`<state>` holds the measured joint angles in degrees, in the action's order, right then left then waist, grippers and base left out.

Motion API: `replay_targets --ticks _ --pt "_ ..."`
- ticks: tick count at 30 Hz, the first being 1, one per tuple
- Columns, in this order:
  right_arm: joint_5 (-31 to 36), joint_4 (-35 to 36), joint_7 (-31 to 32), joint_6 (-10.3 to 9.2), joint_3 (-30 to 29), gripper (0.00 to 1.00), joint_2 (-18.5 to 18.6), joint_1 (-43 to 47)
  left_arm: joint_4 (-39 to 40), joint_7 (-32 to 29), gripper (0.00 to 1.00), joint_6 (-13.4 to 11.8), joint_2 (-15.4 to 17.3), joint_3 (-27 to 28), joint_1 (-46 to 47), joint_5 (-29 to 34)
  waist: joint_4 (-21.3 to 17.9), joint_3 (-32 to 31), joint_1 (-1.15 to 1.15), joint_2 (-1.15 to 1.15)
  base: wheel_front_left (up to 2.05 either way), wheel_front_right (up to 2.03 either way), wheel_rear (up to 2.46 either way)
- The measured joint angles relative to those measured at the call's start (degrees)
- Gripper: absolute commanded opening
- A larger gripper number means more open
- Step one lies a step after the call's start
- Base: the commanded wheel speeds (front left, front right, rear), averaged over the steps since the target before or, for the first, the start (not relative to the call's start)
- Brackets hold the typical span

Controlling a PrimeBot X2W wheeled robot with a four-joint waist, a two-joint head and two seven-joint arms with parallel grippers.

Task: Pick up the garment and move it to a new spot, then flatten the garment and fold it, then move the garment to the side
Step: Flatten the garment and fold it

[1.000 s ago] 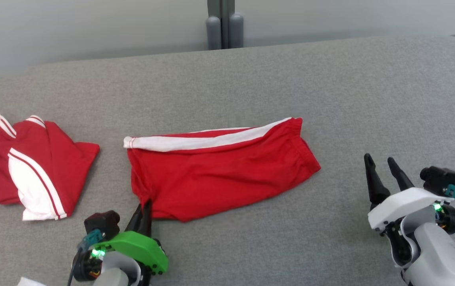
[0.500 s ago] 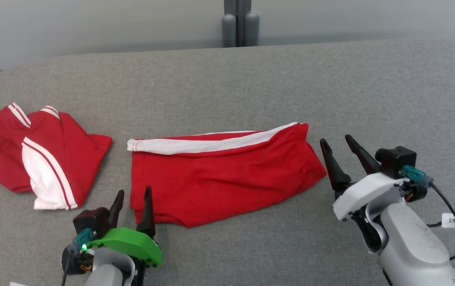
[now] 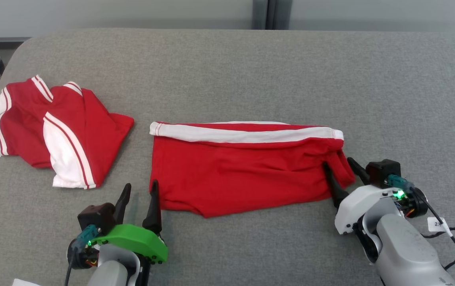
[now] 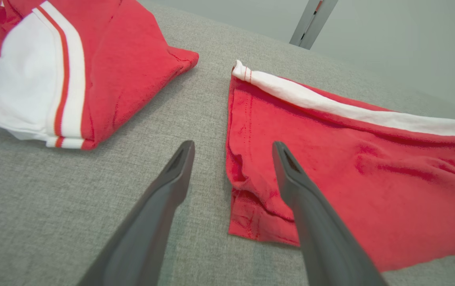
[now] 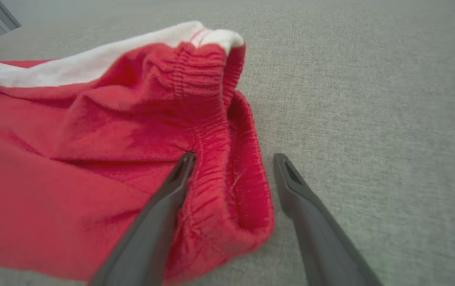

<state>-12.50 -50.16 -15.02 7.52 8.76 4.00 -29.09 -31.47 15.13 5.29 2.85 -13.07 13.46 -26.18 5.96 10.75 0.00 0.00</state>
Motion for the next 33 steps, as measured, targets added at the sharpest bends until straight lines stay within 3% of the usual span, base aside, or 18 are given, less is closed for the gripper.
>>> replay_targets --ticks 5,6,7,8,15,25,28,33 --pt "-0.4 -1.8 -0.4 0.03 -2.2 1.0 -0.8 0.8 0.1 0.0 1.0 0.0 0.0 0.1 -0.3 0.0 0.3 0.1 0.0 0.0 0.0 0.0 0.0" --pt "-1.3 -2.0 -0.4 0.03 -2.3 0.7 -0.9 1.0 0.1 0.0 1.0 0.0 0.0 0.2 -0.4 0.0 0.2 0.0 0.0 0.0 0.0 0.0 0.0" --pt "-2.2 -1.9 -0.5 0.03 -2.2 0.26 -1.0 1.2 0.1 0.0 1.0 0.0 0.0 0.2 -0.6 0.0 0.1 0.0 0.0 0.0 0.0 0.0 0.0" --pt "-3.1 -1.8 -0.5 0.03 -2.1 0.0 -1.0 1.4 0.1 0.0 1.0 0.0 0.0 0.1 -0.8 0.0 0.0 -0.1 0.0 0.0 0.0 0.0 0.0" --pt "-6.3 0.0 -0.3 0.1 -4.4 0.0 -0.9 2.8 0.1 0.0 1.0 0.0 0.0 -0.1 -1.2 0.1 -0.8 -0.7 0.0 0.0 0.0 0.0 0.0" --pt "-5.3 1.6 -0.1 0.02 -13.4 0.0 5.5 3.6 0.1 0.0 1.0 0.0 0.0 -0.6 -2.2 0.3 -2.6 -2.2 0.0 0.0 0.0 0.0 0.0" --pt "-4.9 2.4 -0.1 -0.01 -10.0 0.0 4.1 3.7 0.1 0.0 1.0 0.0 0.0 -0.7 -2.3 0.1 -3.0 -2.7 0.0 0.0 0.0 0.0 0.0" --pt "-9.9 7.9 1.8 -0.01 -0.2 0.0 1.2 3.6 0.2 0.0 1.0 -0.3 0.0 -1.2 -2.5 -0.5 -3.3 -3.3 0.0 0.0 0.0 0.0 0.0"
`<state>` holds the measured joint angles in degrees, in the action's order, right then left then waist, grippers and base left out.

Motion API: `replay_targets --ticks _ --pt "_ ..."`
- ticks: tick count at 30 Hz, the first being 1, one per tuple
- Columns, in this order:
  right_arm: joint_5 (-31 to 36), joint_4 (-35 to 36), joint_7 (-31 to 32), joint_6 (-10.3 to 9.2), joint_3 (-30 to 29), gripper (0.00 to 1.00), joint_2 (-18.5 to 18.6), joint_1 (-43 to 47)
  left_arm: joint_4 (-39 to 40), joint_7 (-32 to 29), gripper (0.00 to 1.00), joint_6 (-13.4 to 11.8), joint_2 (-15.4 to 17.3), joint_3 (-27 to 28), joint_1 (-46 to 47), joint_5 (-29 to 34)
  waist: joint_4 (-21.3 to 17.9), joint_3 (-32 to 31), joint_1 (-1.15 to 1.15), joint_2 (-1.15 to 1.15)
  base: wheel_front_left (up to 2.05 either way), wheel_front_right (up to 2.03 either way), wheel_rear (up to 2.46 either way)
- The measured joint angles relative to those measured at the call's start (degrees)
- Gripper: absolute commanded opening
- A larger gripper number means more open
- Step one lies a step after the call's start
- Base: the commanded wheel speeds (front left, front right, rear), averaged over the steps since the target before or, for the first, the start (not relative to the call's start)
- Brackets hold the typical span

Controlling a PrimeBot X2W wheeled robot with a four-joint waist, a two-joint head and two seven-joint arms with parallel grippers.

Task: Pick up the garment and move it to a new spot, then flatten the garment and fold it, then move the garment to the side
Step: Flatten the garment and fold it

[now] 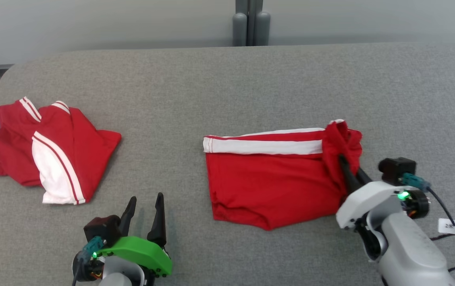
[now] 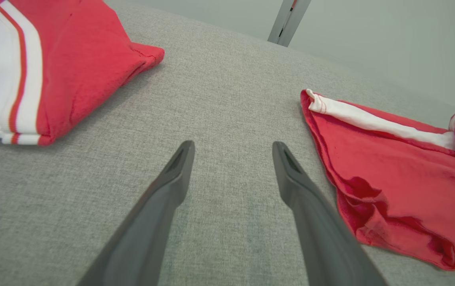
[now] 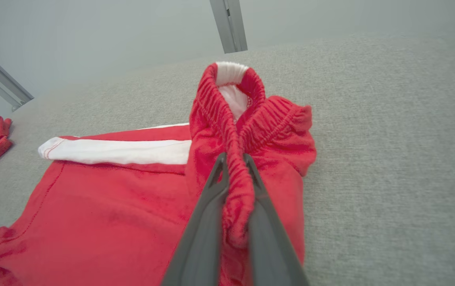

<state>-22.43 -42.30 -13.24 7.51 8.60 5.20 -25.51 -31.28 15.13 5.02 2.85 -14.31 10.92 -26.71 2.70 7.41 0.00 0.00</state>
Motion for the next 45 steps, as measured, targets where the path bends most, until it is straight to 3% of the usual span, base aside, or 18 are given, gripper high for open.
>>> replay_targets --ticks 8,16,17,18,19,20,24,28,31,38,45 --pt "-8.2 11.1 4.8 0.0 16.3 0.0 -1.7 0.0 0.4 0.0 1.0 -0.6 0.0 -1.2 -0.2 -1.0 2.0 -0.2 0.0 0.0 0.0 0.0 0.0" --pt "-7.7 7.9 4.6 0.0 25.8 0.0 -2.3 -3.0 0.2 0.0 1.0 -0.7 0.0 -1.8 -0.2 -1.2 5.8 0.6 0.0 0.0 0.0 0.0 0.0" --pt "-7.9 7.4 4.3 0.0 26.8 0.1 -2.2 -3.3 0.2 0.0 1.0 -0.7 0.0 -1.8 -0.2 -1.2 6.1 0.7 0.0 0.0 0.0 0.0 0.0" --pt "-8.8 7.2 3.7 0.0 28.3 0.31 -2.2 -3.4 0.1 0.0 1.0 -0.7 0.0 -1.9 -0.2 -1.2 6.5 0.8 0.0 0.0 0.0 0.0 0.0" --pt "-9.7 7.0 3.1 0.0 29.9 0.61 -2.3 -3.6 0.1 0.0 1.0 -0.7 0.0 -1.9 -0.2 -1.2 6.9 0.9 0.0 0.0 0.0 0.0 0.0" --pt "-10.3 6.8 2.5 0.0 31.3 1.0 -2.3 -3.7 0.1 0.0 1.0 -0.7 0.0 -1.9 -0.3 -1.2 7.2 0.9 0.0 0.0 0.0 0.0 0.0" --pt "-12.5 5.5 0.4 0.0 34.0 1.0 -2.5 -4.3 0.2 0.0 1.0 -1.0 0.0 -1.6 -0.4 -0.9 7.0 0.8 0.0 0.0 0.0 0.0 0.0" --pt "-11.5 2.3 -1.2 0.01 31.1 1.0 -2.5 -4.8 1.1 0.0 1.0 -1.0 0.0 -0.8 -1.0 0.4 5.7 0.3 0.0 0.0 0.0 0.0 0.0" --pt "-7.2 -0.1 -1.7 0.0 24.7 1.0 -2.4 -4.6 2.9 0.0 1.0 -1.4 0.0 0.3 -1.6 2.9 4.3 -0.4 0.0 0.0 0.0 0.0 0.0" --pt "5.8 6.2 -1.8 0.01 5.6 1.0 -2.2 2.6 5.8 0.0 1.0 -1.6 -0.1 2.2 -3.0 8.3 1.4 -2.1 0.0 0.0 0.0 0.0 0.0" --pt "11.6 11.9 -1.7 0.01 -2.6 1.0 -2.4 11.2 8.1 0.0 1.0 -1.7 -0.1 3.8 -6.5 13.2 -0.6 -4.3 0.0 0.0 0.0 0.0 0.0"
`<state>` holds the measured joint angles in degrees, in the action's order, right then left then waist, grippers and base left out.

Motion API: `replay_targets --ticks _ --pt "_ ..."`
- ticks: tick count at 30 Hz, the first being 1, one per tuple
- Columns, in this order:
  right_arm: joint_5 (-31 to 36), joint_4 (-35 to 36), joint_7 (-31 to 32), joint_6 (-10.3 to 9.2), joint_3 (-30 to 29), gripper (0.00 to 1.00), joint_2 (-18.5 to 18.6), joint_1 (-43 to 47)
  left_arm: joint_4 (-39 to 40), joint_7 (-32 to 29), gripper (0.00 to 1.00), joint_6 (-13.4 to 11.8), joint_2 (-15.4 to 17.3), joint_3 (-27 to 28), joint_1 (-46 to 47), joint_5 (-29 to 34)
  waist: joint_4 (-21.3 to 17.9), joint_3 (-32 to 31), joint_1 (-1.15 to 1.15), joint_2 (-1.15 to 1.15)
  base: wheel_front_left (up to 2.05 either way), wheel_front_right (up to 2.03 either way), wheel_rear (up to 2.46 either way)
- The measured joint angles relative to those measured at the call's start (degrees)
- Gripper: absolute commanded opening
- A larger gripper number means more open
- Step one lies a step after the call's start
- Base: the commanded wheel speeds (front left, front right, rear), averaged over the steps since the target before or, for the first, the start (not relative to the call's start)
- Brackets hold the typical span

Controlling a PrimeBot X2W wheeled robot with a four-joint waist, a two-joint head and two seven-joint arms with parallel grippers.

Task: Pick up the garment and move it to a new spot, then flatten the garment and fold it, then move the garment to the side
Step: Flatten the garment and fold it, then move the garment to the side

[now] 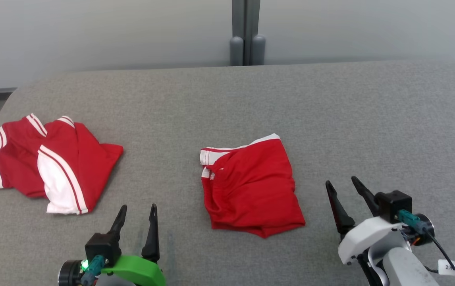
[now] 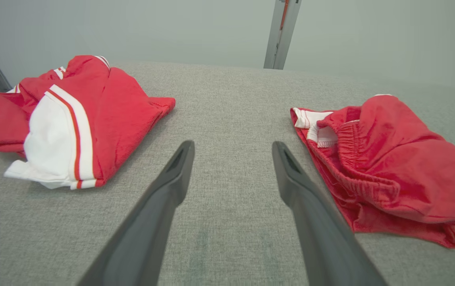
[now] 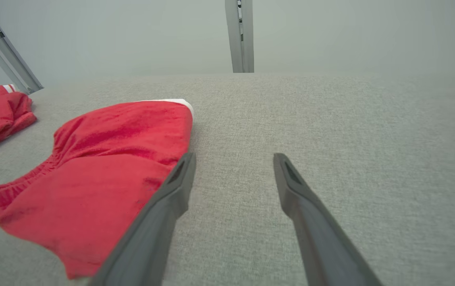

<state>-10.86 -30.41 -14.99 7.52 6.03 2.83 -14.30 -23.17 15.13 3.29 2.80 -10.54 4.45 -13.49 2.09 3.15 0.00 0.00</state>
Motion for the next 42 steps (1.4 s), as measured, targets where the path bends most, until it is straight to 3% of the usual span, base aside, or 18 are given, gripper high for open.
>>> replay_targets --ticks 12,21,33,40,41,42 --pt "3.3 1.3 0.0 0.0 -3.7 1.0 0.0 7.9 2.3 0.0 1.0 0.1 0.0 1.5 -6.0 2.9 -1.8 -3.6 0.0 0.0 0.0 0.0 0.0" --pt "3.0 0.9 0.0 0.0 -3.7 1.0 0.0 8.4 2.9 0.0 1.0 0.0 0.0 0.6 -7.4 2.2 -1.6 -3.3 0.0 0.0 0.0 0.0 0.0" --pt "3.2 -5.5 0.0 0.0 3.3 1.0 0.0 -8.4 3.7 0.0 1.0 0.0 0.0 -3.3 -1.0 -0.5 1.6 4.1 0.0 0.0 0.0 0.0 0.0" --pt "2.4 -15.7 -0.1 0.0 5.9 1.0 -0.1 -15.4 3.4 0.0 1.0 0.0 0.0 -5.0 1.3 -1.0 5.0 7.8 0.0 0.0 0.0 0.0 0.0" --pt "2.2 -17.2 -0.1 0.0 6.1 0.95 0.0 -15.9 3.4 0.0 1.0 0.0 0.0 -5.1 1.6 -1.1 5.5 8.2 0.0 0.0 0.0 0.0 0.0" --pt "1.7 -18.6 -0.1 0.0 6.5 0.74 0.0 -16.2 3.4 0.0 1.0 0.0 0.0 -5.1 1.8 -1.1 6.0 8.7 0.0 0.0 0.0 0.0 0.0"
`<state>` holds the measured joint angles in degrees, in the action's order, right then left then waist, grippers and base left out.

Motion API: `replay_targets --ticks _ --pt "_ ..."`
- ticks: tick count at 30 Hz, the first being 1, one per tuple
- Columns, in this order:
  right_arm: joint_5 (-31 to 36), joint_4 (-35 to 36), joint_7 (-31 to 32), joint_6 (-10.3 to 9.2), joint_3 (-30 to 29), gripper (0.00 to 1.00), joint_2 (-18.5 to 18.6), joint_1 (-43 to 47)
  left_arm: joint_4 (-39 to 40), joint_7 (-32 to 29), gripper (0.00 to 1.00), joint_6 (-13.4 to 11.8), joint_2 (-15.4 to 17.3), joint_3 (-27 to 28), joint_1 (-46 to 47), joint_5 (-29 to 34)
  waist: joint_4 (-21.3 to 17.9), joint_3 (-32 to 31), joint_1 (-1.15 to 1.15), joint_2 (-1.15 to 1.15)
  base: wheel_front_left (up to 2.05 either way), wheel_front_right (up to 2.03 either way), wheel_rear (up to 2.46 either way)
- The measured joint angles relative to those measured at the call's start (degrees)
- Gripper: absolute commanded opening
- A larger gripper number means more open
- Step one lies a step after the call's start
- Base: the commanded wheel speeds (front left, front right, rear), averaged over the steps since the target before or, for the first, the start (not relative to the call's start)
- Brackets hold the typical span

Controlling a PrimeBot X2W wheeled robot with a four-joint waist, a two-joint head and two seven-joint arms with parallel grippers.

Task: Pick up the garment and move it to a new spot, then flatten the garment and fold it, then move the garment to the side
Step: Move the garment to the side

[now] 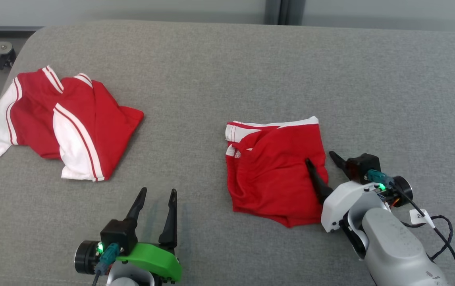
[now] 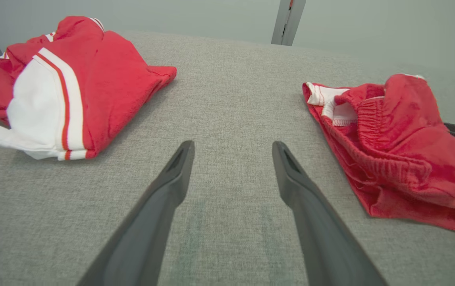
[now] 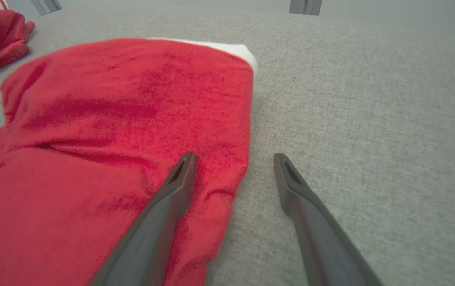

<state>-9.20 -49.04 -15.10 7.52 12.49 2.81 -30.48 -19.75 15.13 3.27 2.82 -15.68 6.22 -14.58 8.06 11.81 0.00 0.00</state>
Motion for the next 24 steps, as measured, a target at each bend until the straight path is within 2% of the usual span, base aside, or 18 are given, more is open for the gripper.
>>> replay_targets --ticks 2,7,12,19,24 --pt "-1.0 -1.0 -0.1 0.0 0.9 0.0 0.0 -0.2 0.1 0.0 1.0 0.0 0.0 0.1 0.0 0.0 0.6 0.7 0.0 0.0 0.0 0.0 0.0" --pt "-2.4 1.2 -0.1 0.1 -0.4 0.0 -0.3 0.7 0.5 0.0 1.0 0.0 0.0 0.8 -0.1 0.4 -0.1 1.6 0.0 0.0 0.0 0.0 0.0" --pt "-2.8 3.4 -0.1 0.1 -0.8 0.0 -0.3 2.5 0.7 0.0 1.0 0.5 0.0 2.0 -0.3 1.1 -3.1 1.8 0.0 0.0 0.0 0.0 0.0" --pt "-2.7 4.8 -0.1 0.05 -1.3 0.0 -0.1 4.0 1.7 0.0 1.0 1.2 0.0 0.4 1.0 1.1 -10.8 1.3 0.0 0.0 0.0 0.0 0.0" --pt "-3.8 5.7 -0.1 0.02 -1.0 0.0 0.0 5.3 2.2 0.0 1.0 1.3 0.0 -2.8 2.0 0.7 -18.1 0.1 0.0 0.0 0.0 0.0 0.0"
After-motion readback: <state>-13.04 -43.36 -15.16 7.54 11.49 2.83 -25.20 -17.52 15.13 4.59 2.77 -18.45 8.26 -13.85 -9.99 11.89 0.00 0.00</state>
